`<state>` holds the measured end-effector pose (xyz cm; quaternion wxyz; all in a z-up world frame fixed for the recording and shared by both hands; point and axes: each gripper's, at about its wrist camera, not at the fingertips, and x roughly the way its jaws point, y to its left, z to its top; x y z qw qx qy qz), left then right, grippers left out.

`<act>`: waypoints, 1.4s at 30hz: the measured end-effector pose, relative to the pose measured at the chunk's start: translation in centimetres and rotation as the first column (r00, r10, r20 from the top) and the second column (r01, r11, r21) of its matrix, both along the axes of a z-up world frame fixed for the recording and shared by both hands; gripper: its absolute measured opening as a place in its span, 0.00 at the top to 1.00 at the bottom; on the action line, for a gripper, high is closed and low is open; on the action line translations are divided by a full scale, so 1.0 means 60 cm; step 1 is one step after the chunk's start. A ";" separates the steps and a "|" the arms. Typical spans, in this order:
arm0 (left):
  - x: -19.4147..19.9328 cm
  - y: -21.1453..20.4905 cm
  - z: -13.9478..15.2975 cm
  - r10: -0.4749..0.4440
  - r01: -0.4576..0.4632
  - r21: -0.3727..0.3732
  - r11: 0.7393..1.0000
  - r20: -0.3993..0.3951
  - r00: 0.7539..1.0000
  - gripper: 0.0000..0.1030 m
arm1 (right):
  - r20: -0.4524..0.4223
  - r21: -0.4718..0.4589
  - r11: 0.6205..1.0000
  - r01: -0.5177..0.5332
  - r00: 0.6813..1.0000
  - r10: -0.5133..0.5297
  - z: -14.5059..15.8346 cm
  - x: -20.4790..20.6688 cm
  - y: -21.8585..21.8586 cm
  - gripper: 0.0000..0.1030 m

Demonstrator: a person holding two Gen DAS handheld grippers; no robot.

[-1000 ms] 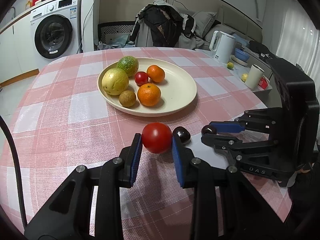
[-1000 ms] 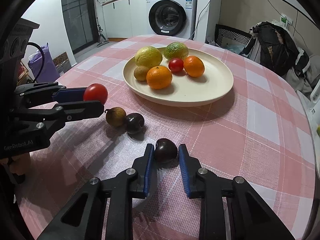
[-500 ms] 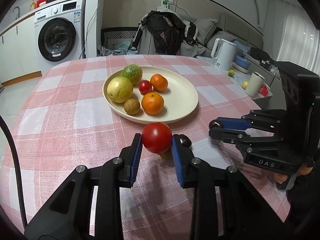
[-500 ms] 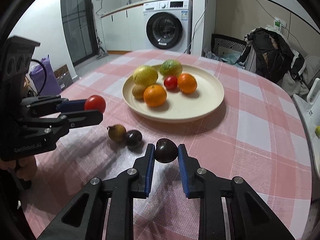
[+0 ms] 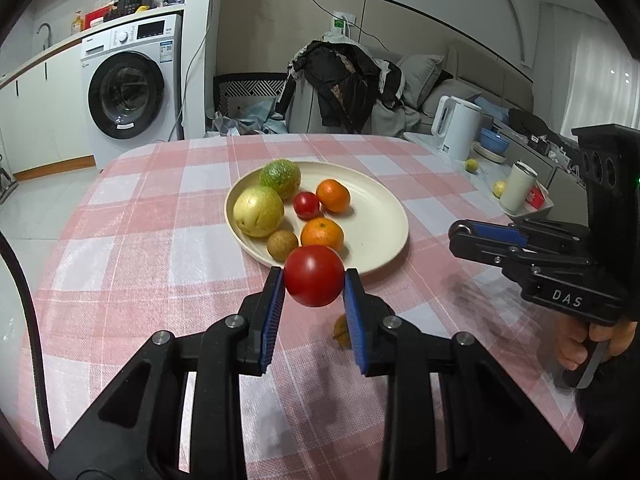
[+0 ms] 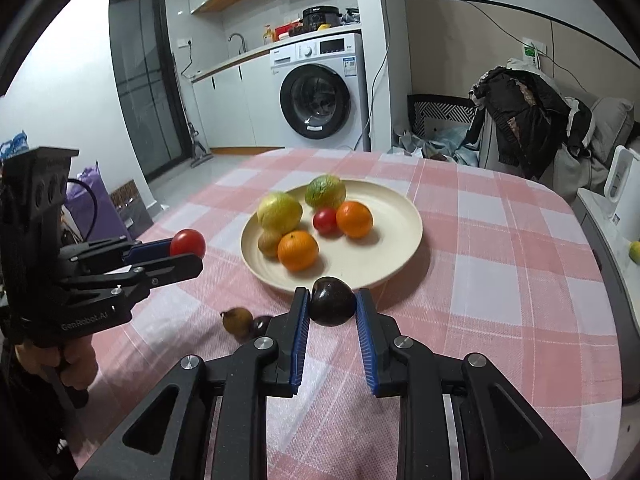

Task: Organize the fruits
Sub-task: 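Carry the tomato onto the plate with the left tool while the right tool carries the plum there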

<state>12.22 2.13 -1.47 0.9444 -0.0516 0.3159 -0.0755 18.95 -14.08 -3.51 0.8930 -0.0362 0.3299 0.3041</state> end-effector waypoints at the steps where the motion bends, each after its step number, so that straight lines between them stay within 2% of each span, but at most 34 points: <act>1: 0.002 0.001 0.001 0.002 -0.002 0.000 1.000 0.003 1.000 0.74 | 0.002 0.003 1.000 0.002 1.000 -0.002 0.002 0.002 0.000 0.77; 21: 0.075 -0.002 0.014 0.042 -0.043 0.006 0.999 0.069 0.997 0.74 | 0.050 0.072 0.996 0.042 0.998 -0.046 0.027 0.060 0.015 0.77; 32: 0.117 0.000 -0.001 0.072 -0.073 0.003 0.997 0.089 0.993 0.74 | 0.017 0.052 0.996 0.078 0.997 -0.079 -0.005 0.103 0.034 0.77; 42: 0.142 -0.018 -0.019 0.054 -0.059 0.050 0.997 0.102 0.993 0.74 | -0.022 0.040 0.994 0.101 0.995 -0.100 -0.029 0.129 0.042 0.77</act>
